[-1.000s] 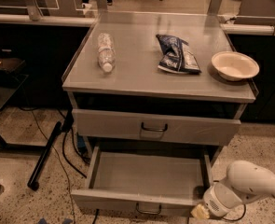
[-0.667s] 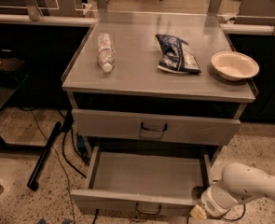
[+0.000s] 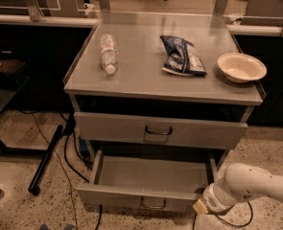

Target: Close middle drawer

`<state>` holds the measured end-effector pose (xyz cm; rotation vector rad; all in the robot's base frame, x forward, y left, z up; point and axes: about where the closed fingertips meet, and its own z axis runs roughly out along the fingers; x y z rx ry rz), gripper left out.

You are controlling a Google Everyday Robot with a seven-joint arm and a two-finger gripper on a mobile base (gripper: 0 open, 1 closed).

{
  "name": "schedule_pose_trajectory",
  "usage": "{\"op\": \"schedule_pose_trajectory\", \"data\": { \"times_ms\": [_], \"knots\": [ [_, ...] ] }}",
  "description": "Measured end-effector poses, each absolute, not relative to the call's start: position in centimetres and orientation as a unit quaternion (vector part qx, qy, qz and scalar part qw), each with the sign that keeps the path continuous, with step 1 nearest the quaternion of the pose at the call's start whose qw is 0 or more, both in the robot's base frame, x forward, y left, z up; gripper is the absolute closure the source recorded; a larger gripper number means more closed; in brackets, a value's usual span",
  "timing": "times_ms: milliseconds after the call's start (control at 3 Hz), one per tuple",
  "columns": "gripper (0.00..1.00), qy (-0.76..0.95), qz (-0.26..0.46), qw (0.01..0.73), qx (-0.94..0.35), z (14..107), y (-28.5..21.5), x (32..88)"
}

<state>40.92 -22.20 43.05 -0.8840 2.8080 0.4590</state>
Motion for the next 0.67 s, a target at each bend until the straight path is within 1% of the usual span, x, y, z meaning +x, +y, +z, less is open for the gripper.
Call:
{"op": "schedule_pose_trajectory", "data": {
  "times_ms": [333, 667],
  "knots": [
    [1.0, 0.934, 0.154, 0.101, -0.305, 43.6, -21.3, 42.7],
    [1.0, 0.925, 0.17, 0.1, -0.324, 42.7, -19.4, 43.3]
  ]
}}
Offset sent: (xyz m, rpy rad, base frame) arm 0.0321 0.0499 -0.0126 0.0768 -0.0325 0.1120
